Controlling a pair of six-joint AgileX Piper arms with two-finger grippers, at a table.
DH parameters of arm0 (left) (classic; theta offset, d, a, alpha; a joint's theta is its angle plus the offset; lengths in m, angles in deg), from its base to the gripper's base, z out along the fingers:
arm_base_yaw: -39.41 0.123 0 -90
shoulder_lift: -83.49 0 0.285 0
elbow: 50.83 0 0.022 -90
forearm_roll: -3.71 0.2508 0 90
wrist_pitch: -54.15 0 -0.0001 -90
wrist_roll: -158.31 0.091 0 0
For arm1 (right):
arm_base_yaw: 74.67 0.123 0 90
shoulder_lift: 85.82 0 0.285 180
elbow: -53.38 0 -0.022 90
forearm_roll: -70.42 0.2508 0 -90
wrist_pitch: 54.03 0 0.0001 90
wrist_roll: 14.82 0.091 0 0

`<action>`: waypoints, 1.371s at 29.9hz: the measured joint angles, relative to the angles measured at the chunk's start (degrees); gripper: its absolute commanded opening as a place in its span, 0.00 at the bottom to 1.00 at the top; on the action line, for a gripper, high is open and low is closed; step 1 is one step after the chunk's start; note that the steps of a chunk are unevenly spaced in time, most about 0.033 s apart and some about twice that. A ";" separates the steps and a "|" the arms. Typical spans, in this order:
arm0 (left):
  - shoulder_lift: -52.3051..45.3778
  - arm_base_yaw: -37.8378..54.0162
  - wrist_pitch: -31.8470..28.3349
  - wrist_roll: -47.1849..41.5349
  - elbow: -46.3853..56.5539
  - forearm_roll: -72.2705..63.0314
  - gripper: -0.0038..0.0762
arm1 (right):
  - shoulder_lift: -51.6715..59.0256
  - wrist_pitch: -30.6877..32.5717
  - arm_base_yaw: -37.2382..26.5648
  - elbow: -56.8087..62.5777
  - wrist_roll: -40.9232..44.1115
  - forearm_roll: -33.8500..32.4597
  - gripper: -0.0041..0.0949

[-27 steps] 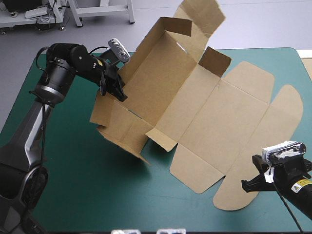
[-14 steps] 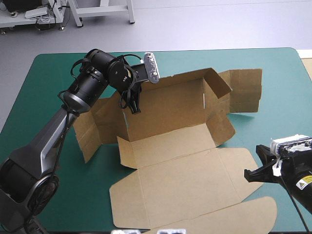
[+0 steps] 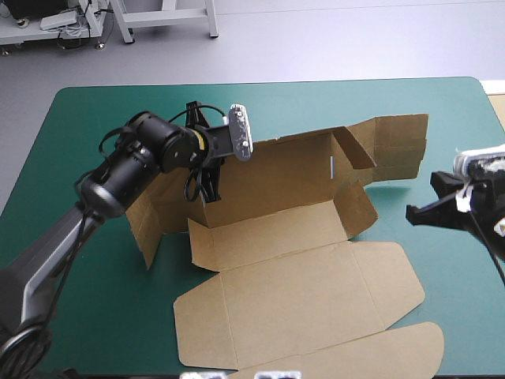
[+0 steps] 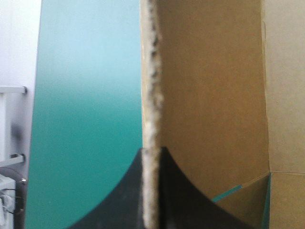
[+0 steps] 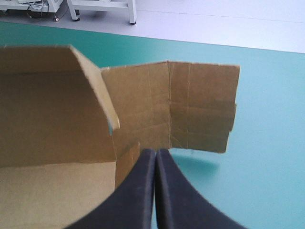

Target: Fold the box

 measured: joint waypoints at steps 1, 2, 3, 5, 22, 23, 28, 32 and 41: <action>-1.83 -0.69 -2.05 -0.62 2.65 1.12 0.04 | -1.83 0.00 0.00 -2.00 0.07 0.00 0.03; -3.63 -1.39 -4.13 -1.13 5.93 2.54 0.04 | -3.68 0.00 0.00 -4.00 0.07 0.00 0.03; -5.77 -2.24 -6.63 -1.65 9.07 4.09 0.04 | -5.58 0.06 0.00 -5.99 0.07 0.06 0.03; -9.49 -3.72 -11.52 -2.81 14.26 7.33 0.04 | -8.82 0.34 0.00 -9.62 -0.13 0.48 0.03; -16.36 -5.37 -29.75 -22.99 29.76 37.74 0.04 | -40.73 17.32 0.00 -45.17 -0.95 2.62 0.03; -16.36 -5.37 -30.06 -22.99 29.76 37.74 0.04 | -42.56 18.77 0.00 -46.69 -0.87 2.79 0.03; -16.48 -5.40 -31.21 -23.18 30.84 37.97 0.04 | -51.90 23.86 0.08 -53.64 0.68 3.81 0.03; -16.48 -5.40 -32.87 -23.18 32.92 38.36 0.04 | -56.41 24.62 0.19 -55.74 1.00 5.96 0.03; -16.48 -5.40 -33.91 -26.90 34.53 42.78 0.04 | -64.50 25.86 0.35 -56.00 1.47 6.96 0.03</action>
